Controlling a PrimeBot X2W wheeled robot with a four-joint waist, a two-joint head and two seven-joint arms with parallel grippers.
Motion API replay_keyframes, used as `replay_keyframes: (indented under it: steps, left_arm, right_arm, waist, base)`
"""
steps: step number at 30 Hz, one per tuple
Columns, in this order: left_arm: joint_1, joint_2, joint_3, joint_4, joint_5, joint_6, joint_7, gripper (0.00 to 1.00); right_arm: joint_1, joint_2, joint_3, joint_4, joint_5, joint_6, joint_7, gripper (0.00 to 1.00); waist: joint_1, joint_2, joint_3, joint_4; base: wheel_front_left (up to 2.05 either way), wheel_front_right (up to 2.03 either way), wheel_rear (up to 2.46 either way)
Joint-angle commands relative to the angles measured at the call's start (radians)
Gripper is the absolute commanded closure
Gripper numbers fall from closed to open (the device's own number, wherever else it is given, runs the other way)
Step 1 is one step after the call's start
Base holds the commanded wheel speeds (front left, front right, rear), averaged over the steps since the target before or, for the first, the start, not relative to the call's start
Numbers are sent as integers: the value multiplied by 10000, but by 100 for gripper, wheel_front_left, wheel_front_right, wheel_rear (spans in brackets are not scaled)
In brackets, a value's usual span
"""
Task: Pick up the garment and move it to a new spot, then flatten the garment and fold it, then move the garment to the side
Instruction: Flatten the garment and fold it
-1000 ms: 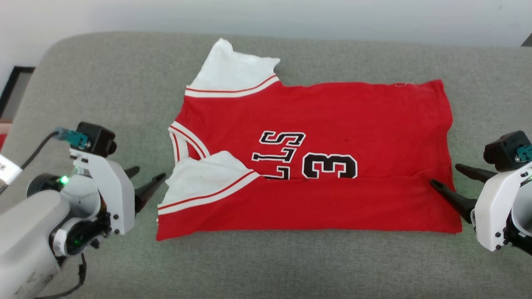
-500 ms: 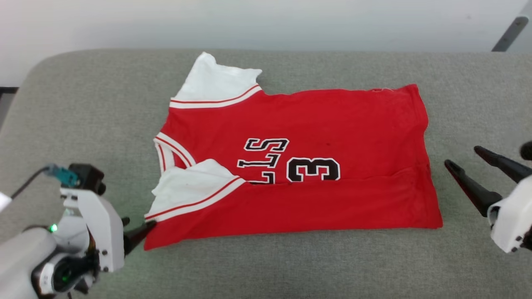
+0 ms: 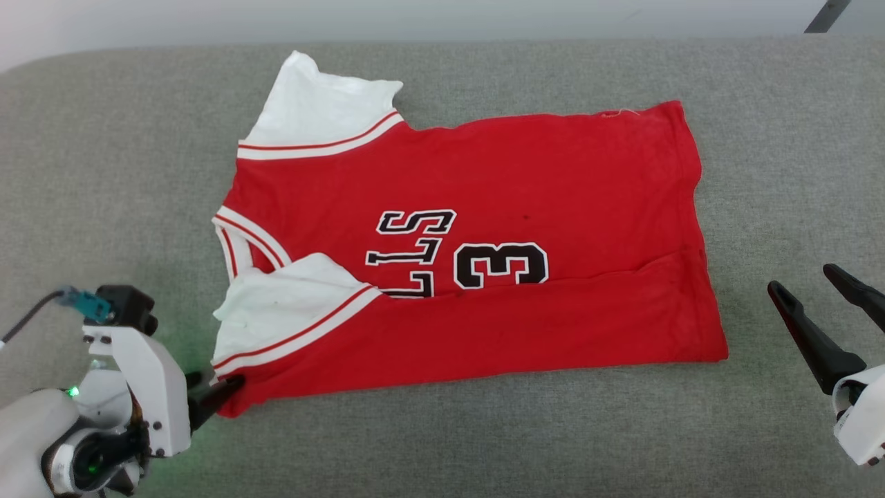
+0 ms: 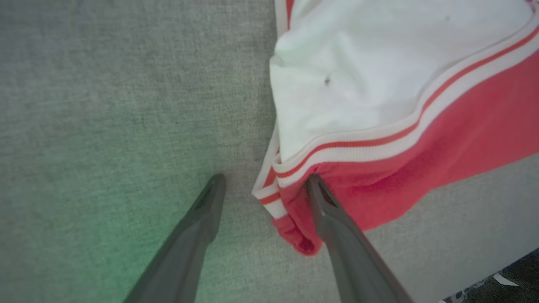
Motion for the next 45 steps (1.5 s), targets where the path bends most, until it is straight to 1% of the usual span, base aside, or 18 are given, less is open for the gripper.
replay_keyframes:
  steps: [1, 5, 6, 8, 9, 12, 14, 21, 25, 31, 35, 38, 41, 42, 43, 45]
  left_arm:
    - [156, -376, -164, 230, -76, 11, 99, 0]
    - [225, -792, -273, 382, -383, -81, 527, 0]
    - [227, -899, -273, 370, -504, -130, 629, 9]
    - [243, -1015, -410, 322, -529, -245, 914, 93]
    - [243, -1061, -484, 290, -505, -320, 1012, 100]
    - [228, -1053, -577, 264, -458, -408, 1264, 100]
    - [186, -975, -511, 254, -514, -479, 1240, 100]
    - [27, -964, -430, 134, -369, -492, 1090, 100]
    - [-138, -1085, -415, 68, -247, -507, 1113, 100]
    - [-380, -1298, -386, 27, -94, -543, 1062, 100]
    - [-457, -1410, -381, 80, -2, -562, 1008, 100]
    - [-491, -1516, -392, 141, 52, -623, 986, 100]
    - [-513, -1602, -392, 232, 73, -661, 965, 100]
    - [-520, -1633, -388, 262, 64, -692, 963, 100]
    - [-523, -1645, -384, 295, 63, -719, 952, 100]
    - [-509, -1660, -370, 370, 54, -736, 923, 100]
  right_arm:
    - [106, 98, -103, -127, -87, -7, 61, 0]
    - [181, 335, -325, -487, -236, -7, 422, 0]
    - [185, 375, -350, -549, -247, -7, 504, 0]
    - [206, 423, -385, -633, -252, -7, 689, 0]
    - [225, 462, -417, -656, -252, -7, 791, 0]
    - [317, 593, -465, -647, -81, -7, 1296, 0]
    - [355, 690, -525, -592, -34, -7, 1774, 0]
    - [110, 1131, -436, -343, 181, -7, 3522, 0]
    - [-281, 1234, -293, 50, -165, -7, 4118, 0]
    - [-999, 1329, -16, 1023, -665, -7, 4599, 0]
    - [-1408, 1531, 221, 1959, -743, -7, 4774, 0]
    - [-1660, 1665, 502, 2802, -715, -7, 4760, 0]
    - [-1859, 1623, 920, 3448, -693, -7, 4699, 0]
    - [-1923, 1638, 1036, 3579, -602, -7, 4593, 52]
    - [-1999, 1613, 1115, 3682, -559, 0, 4536, 100]
    - [-2027, 1499, 1318, 3860, -436, 0, 4485, 100]
  waist:
    - [0, -1, 79, -52]
    - [0, -1, 102, -21]
    - [0, -1, 98, -5]
    - [0, -1, 91, 15]
    - [0, -1, 88, 37]
    - [0, -1, 99, 63]
    - [0, -1, 122, 72]
    - [0, -1, 221, 167]
    - [0, -1, 331, 289]
    - [0, -1, 497, 483]
    - [0, -1, 571, 577]
    - [0, -1, 608, 636]
    - [0, -1, 621, 685]
    - [0, -1, 619, 699]
    - [0, -1, 613, 709]
    - [0, -1, 596, 716]
  base:
    - [0, 0, 0]
    - [0, 0, 0]
    - [0, 0, 0]
    - [0, 0, 0]
    - [0, 0, 0]
    - [0, 0, 0]
    - [0, 0, 0]
    - [0, 0, 0]
    - [0, 0, 0]
    - [0, 0, 0]
    - [0, 0, 0]
    - [0, 0, 0]
    - [0, 0, 0]
    - [0, 0, 0]
    - [0, 0, 0]
    - [0, 0, 0]
